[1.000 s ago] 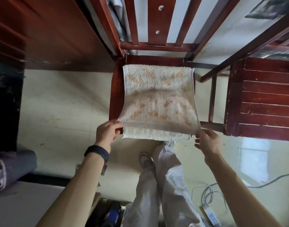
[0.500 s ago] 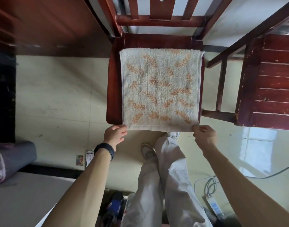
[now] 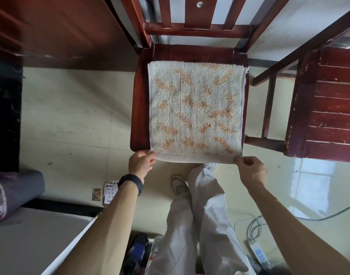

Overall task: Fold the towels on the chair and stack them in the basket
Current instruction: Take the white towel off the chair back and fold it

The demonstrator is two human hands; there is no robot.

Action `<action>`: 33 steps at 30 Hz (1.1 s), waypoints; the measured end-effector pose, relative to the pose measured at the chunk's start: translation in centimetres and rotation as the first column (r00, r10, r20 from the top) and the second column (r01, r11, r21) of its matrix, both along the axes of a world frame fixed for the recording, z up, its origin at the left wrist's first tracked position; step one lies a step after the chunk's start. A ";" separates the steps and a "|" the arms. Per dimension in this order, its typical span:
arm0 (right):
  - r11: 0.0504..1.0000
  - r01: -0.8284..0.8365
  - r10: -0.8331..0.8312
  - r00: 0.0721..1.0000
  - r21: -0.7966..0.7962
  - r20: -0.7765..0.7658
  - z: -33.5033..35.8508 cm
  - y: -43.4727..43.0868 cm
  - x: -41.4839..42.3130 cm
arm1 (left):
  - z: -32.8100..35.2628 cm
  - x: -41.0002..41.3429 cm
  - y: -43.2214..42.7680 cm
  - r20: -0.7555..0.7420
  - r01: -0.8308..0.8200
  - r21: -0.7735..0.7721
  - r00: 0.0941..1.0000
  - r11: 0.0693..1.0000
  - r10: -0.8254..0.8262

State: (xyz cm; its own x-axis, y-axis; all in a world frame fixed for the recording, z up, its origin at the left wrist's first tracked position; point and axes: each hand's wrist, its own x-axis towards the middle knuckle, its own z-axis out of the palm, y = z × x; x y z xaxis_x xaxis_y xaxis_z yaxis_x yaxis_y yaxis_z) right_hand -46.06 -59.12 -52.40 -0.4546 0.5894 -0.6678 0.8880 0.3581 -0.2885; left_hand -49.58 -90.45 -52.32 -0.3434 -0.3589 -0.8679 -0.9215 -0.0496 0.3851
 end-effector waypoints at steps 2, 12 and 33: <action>0.997 0.061 -0.062 0.997 -0.046 -0.036 0.2 0.3 0.3 | 0.5 -0.1 -0.1 0.002 -0.079 0.053 0.997 0.995 0.079; 0.770 0.321 -0.463 0.876 -0.552 -0.136 13.5 1.8 -4.1 | 14.2 -3.9 -1.4 -0.136 -0.052 0.210 0.987 0.976 0.082; 0.703 -0.518 0.711 0.530 0.488 -0.462 44.4 6.6 -11.3 | 44.9 -14.8 -0.1 -0.280 0.575 -0.696 0.333 0.429 -0.900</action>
State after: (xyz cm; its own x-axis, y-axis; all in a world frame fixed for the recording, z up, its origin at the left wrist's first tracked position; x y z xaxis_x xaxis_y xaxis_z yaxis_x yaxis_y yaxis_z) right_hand -57.34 -52.51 -8.03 -0.9946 0.1040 0.0026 0.0917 0.8887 -0.4492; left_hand -64.39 -90.55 -7.44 -0.9693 0.0936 -0.2275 -0.0476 0.8358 0.5470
